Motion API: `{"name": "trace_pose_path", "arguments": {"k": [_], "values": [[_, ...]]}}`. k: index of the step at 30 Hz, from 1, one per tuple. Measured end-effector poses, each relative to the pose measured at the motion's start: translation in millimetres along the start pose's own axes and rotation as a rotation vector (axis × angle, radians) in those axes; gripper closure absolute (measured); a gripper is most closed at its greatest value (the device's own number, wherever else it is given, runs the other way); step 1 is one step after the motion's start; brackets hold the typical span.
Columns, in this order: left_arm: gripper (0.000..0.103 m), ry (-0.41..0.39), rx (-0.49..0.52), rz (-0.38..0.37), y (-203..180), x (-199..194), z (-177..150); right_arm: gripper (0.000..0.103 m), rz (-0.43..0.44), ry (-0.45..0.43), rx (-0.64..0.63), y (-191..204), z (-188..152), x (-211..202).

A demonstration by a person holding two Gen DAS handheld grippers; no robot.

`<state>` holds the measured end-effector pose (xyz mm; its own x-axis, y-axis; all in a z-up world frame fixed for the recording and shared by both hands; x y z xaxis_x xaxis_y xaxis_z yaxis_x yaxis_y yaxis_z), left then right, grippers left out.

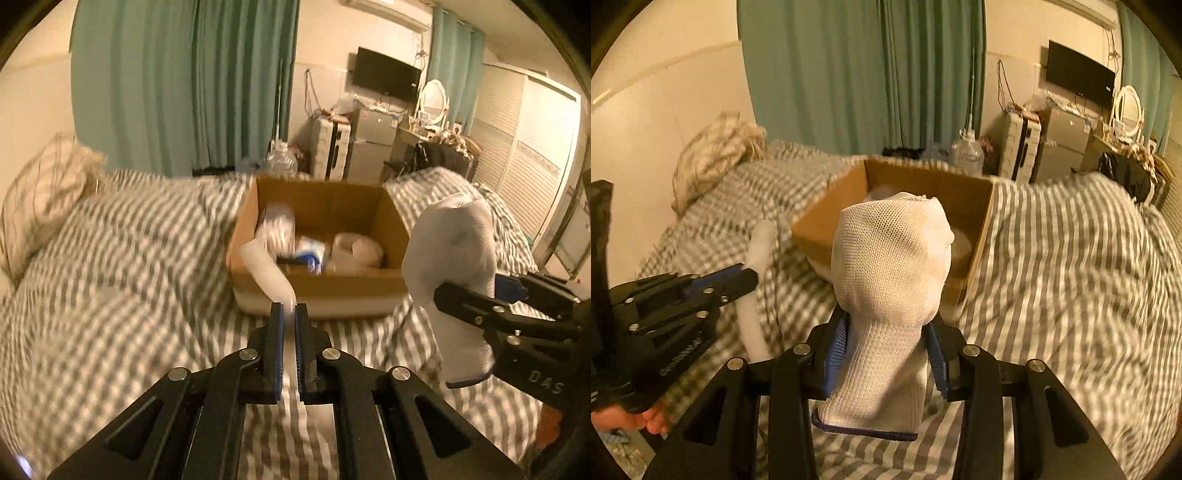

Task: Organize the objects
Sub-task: 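Carry the plastic stick and white sock into the box and open both tools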

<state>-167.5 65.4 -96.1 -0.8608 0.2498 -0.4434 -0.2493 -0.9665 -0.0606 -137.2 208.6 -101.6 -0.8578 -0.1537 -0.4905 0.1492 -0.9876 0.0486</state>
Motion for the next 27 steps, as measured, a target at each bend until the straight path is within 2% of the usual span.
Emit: {"name": "trace_pose_path", "arguments": {"k": [8, 14, 19, 24, 27], "values": [[0.099, -0.053, -0.004, -0.051, -2.7, 43.6, 68.2, 0.064, -0.008, -0.071, -0.047, -14.4, 82.0, 14.1], [0.099, -0.074, 0.048, -0.071, -10.9, 89.6, 93.2, 0.065, -0.037, -0.065, -0.078, -26.6, 112.6, 61.3], [0.099, -0.036, 0.061, -0.08, -10.6, 140.5, 85.9, 0.069, -0.054, -0.016, -0.08, -43.2, 106.8, 116.2], [0.099, 0.035, 0.061, -0.084, -8.5, 182.2, 56.5, 0.071, -0.053, 0.058, -0.055, -59.9, 74.0, 160.3], [0.098, 0.066, 0.047, -0.097, -9.1, 193.5, 41.9, 0.071, -0.054, 0.083, -0.042, -68.1, 61.1, 173.2]]}}
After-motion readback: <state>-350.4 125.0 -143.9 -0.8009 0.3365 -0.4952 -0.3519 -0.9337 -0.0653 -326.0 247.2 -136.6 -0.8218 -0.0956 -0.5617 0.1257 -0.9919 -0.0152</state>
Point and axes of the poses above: each gripper's, at about its wrist camera, not at the fingertips, and x roughly the way its jaws point, y to its left, z to its top, the point moved 10 cm from there along x, roughly the way its jaws point, and after that the axes turned 15 degrees about -y, right-handed, at the moved point
